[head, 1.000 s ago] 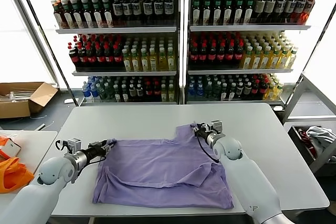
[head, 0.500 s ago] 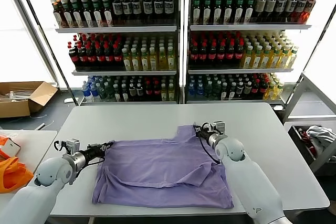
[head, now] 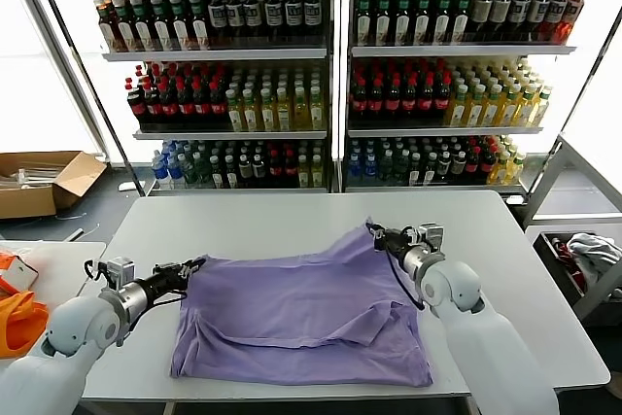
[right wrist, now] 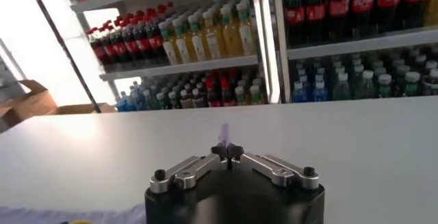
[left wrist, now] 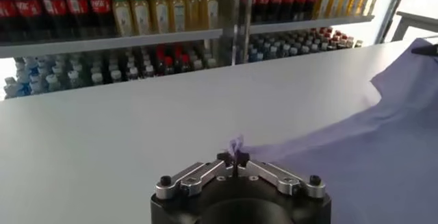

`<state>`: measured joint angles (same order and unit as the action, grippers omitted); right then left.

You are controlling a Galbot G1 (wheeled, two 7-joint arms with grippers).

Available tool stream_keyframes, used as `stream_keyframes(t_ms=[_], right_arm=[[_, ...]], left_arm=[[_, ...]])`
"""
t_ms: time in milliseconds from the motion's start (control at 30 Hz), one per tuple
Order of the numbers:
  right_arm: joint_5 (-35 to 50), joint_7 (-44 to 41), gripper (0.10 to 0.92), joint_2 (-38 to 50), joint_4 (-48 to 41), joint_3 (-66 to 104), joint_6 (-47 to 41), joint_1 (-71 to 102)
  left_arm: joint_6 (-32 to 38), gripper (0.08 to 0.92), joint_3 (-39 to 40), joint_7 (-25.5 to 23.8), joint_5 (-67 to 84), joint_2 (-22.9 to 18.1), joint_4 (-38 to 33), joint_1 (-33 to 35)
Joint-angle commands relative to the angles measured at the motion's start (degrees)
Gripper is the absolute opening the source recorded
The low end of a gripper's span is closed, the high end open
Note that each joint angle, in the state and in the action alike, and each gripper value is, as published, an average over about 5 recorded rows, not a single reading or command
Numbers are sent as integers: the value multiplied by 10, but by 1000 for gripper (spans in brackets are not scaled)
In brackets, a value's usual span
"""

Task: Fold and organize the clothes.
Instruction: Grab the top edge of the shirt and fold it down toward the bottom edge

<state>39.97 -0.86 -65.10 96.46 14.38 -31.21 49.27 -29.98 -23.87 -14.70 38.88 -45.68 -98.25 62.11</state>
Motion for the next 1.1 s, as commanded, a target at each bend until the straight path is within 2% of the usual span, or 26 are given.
stream_keyframes(t_ms=[33, 200, 400, 600, 833, 967, 1100], right_arm=[[18, 0, 106, 37, 181, 81, 0, 175], [6, -7, 106, 36, 225, 123, 6, 254], [-18, -19, 106, 30, 246, 154, 26, 345], [-33, -29, 106, 38, 252, 167, 36, 378], [-67, -30, 106, 37, 257, 165, 38, 387], [-77, -34, 115, 30, 263, 178, 52, 387], [-89, -41, 206, 29, 273, 195, 80, 391]], left_arm=[[-8, 88, -75, 12, -2, 8, -135, 121], [-25, 88, -111, 23, -29, 1, -192, 199], [-30, 88, -162, 26, -58, -14, -224, 291], [-29, 88, -181, 26, -70, -28, -235, 337], [-29, 93, -176, 25, -107, -34, -241, 359], [-30, 168, -187, 30, -110, -36, -255, 360], [-30, 289, -222, 34, -101, -30, -268, 361]])
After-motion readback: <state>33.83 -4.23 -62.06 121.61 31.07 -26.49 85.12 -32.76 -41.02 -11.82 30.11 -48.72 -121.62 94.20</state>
